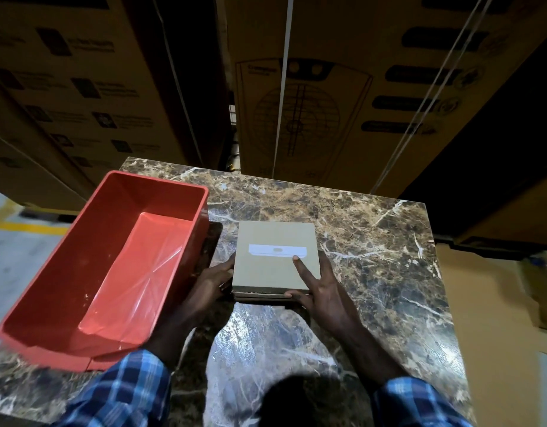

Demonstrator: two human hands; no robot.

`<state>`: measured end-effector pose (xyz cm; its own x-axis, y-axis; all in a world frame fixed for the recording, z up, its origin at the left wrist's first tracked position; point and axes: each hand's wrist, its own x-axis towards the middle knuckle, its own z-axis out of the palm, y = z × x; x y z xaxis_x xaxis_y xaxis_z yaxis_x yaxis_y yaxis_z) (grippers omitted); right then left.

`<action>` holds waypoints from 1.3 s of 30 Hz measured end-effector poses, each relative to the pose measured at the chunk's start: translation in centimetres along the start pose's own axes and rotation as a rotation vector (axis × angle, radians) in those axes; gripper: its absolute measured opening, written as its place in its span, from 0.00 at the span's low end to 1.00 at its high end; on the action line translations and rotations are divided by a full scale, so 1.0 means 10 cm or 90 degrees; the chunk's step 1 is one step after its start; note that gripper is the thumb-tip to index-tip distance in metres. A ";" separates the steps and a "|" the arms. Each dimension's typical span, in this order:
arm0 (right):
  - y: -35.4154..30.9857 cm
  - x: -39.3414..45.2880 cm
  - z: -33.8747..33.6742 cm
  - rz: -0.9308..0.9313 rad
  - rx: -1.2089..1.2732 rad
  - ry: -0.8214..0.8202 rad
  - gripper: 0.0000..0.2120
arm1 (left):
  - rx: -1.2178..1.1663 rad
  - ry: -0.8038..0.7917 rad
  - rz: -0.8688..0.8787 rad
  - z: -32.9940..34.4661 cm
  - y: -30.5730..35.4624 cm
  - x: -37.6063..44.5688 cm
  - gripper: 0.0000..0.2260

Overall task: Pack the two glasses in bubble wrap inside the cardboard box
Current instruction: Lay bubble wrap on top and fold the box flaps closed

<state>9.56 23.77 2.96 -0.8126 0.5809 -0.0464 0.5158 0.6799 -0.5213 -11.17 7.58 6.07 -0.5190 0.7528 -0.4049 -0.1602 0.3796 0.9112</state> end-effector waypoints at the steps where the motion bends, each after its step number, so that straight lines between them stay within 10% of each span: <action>1: 0.01 -0.01 0.04 0.005 0.005 0.004 0.39 | 0.004 0.002 0.011 0.02 0.00 -0.04 0.20; 10: -0.17 -0.15 0.06 0.016 -0.075 -0.011 0.31 | 0.111 0.073 0.057 0.30 0.02 -0.22 0.30; 16: -0.29 -0.20 0.05 0.017 -0.050 0.008 0.25 | 0.183 0.098 0.085 0.34 -0.06 -0.28 0.26; 20: -0.31 -0.19 0.03 0.032 -0.017 0.001 0.25 | 0.217 0.209 0.133 0.42 -0.17 -0.40 0.03; 30: -0.30 -0.18 0.05 0.045 -0.015 -0.016 0.24 | 0.251 0.192 0.210 0.13 -0.38 -0.30 0.21; 39: -0.27 -0.15 0.06 0.044 -0.065 -0.038 0.26 | 0.244 0.223 0.222 0.16 -0.35 -0.36 0.06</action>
<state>9.22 20.78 3.98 -0.7873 0.6024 -0.1315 0.5936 0.6829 -0.4257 -7.35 4.41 4.19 -0.7417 0.6704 0.0206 0.3472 0.3575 0.8670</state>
